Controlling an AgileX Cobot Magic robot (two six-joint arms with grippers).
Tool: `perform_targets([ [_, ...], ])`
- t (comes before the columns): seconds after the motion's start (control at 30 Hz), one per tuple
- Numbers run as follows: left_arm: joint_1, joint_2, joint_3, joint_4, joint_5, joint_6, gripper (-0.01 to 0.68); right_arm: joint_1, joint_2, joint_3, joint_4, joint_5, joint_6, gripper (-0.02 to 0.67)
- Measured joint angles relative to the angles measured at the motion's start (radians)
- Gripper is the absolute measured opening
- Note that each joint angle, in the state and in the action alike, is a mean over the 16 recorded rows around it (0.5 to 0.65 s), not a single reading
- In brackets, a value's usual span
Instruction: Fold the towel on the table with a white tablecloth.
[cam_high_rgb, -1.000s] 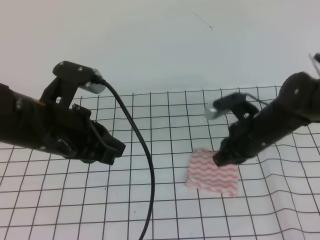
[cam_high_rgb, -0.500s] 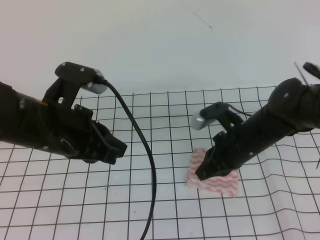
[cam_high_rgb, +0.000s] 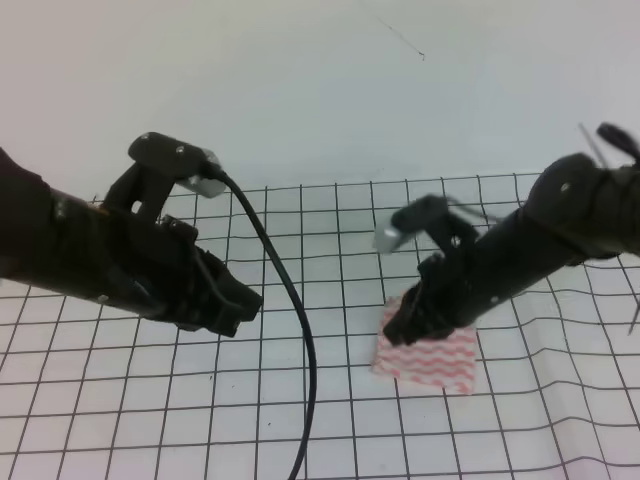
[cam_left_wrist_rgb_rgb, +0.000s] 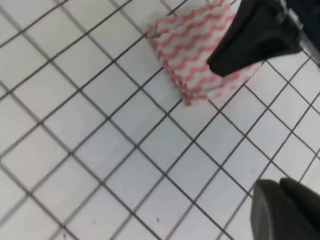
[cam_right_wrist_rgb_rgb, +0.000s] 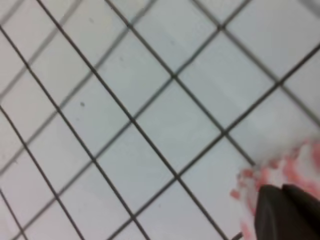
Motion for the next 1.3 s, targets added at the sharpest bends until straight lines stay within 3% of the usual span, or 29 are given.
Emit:
perform_targets([
  [0.17, 0.0, 0.089, -0.034, -0.042, 0.004, 0.093, -0.002, 0.0, -0.086, -0.004, -0.075, -0.03, 0.121, 0.002],
  [0.37, -0.001, 0.255, -0.106, -0.12, 0.037, 0.195, -0.002, -0.003, -0.172, 0.018, -0.283, -0.053, 0.372, 0.002],
  [0.63, -0.021, 0.485, -0.232, -0.214, 0.088, 0.218, -0.002, -0.012, -0.171, 0.061, -0.556, -0.038, 0.649, 0.001],
  [0.97, -0.076, 0.642, -0.341, -0.215, 0.035, 0.156, -0.002, -0.023, -0.09, 0.082, -0.615, -0.06, 0.702, 0.001],
  [1.3, -0.094, 0.7, -0.363, -0.207, -0.003, 0.126, -0.002, -0.042, -0.044, 0.083, -0.625, -0.087, 0.715, 0.001],
])
